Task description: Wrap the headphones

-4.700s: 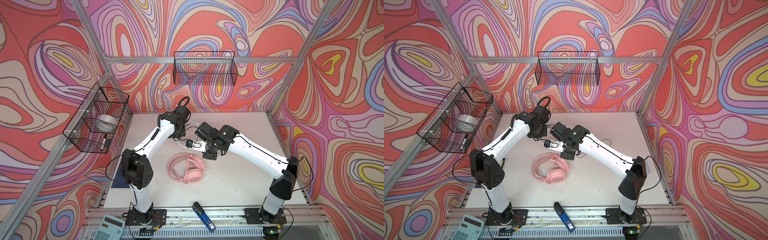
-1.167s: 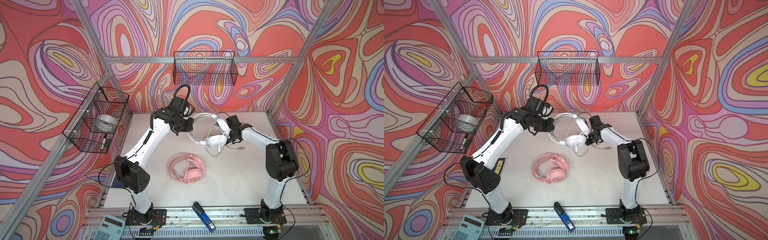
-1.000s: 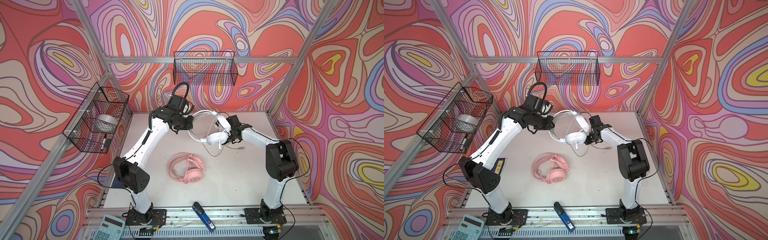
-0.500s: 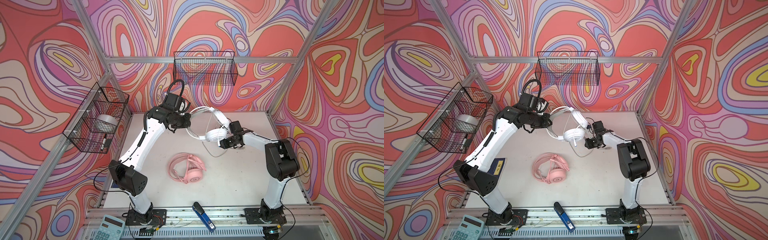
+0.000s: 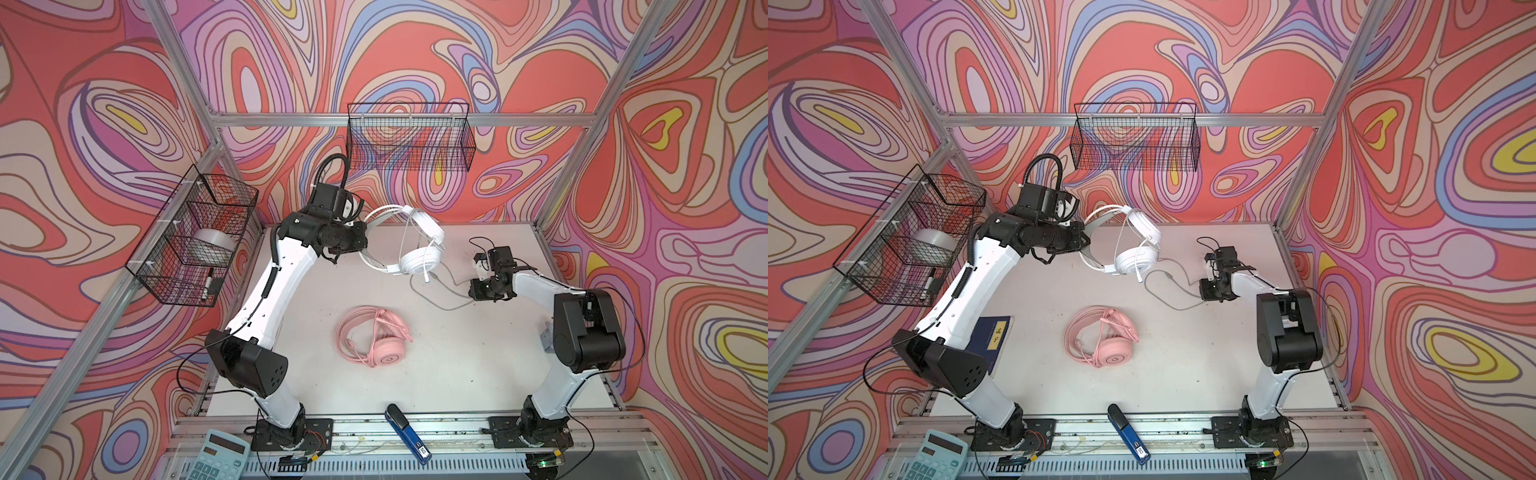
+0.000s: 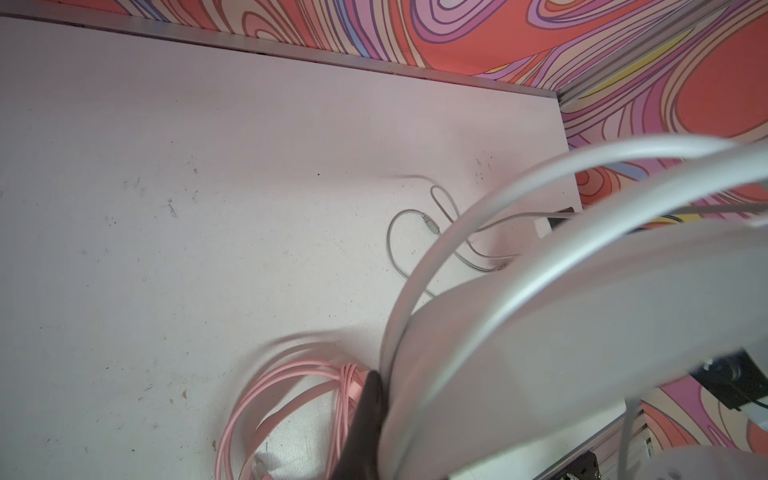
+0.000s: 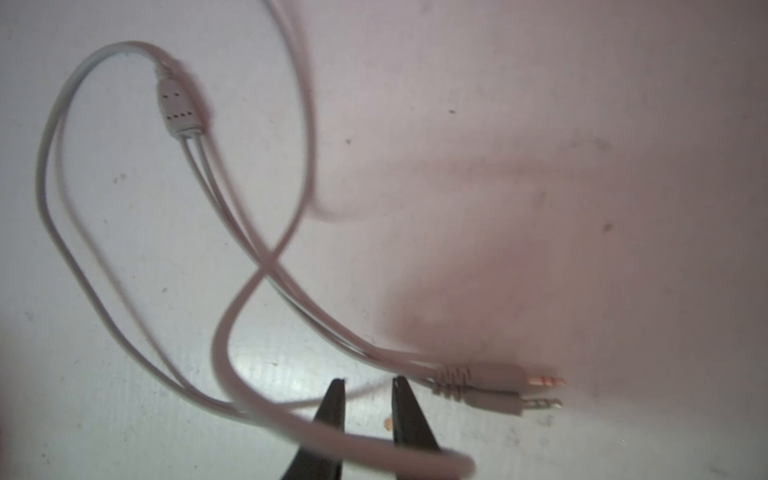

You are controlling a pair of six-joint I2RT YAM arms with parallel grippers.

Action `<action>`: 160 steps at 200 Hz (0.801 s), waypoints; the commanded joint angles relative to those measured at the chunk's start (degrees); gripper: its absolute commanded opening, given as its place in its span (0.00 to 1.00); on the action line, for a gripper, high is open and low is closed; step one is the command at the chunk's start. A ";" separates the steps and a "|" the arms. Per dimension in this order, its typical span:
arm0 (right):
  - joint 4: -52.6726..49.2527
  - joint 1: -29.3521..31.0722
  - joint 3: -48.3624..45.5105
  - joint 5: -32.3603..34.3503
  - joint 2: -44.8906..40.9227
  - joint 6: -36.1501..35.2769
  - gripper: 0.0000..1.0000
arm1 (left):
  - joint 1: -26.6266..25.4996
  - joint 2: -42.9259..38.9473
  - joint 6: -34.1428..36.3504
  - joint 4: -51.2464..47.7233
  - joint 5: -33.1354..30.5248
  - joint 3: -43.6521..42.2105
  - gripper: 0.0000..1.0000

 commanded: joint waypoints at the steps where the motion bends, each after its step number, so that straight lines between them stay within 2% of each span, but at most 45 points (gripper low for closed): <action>1: -2.53 -1.81 -1.52 3.27 -2.86 -0.04 0.24 | 0.42 -3.17 -1.83 3.17 0.64 -0.61 0.00; 15: -3.48 -2.12 -1.76 4.25 -4.04 0.19 0.24 | 0.60 -3.25 -1.56 2.97 0.97 -0.75 0.00; 25: -2.98 -2.10 -2.23 2.04 -5.56 -0.15 0.23 | 0.61 -3.16 -1.10 2.80 1.80 -0.84 0.00; 59: 5.41 -2.10 -6.61 -5.17 -12.98 -0.93 0.25 | 0.55 -2.71 -0.12 2.38 3.26 -1.33 0.00; 115: 16.49 -2.02 -13.44 -10.55 -22.08 -2.16 0.33 | 0.61 -1.60 -0.11 2.70 5.11 -1.96 0.00; 140: 19.34 -2.01 -13.73 -11.33 -22.09 -2.24 0.36 | 0.49 -1.37 -0.12 3.06 5.50 -2.61 0.00; 160: 22.47 -2.01 -13.39 -18.03 -20.60 -1.32 0.42 | 0.46 -1.46 0.22 2.91 5.83 -2.78 0.00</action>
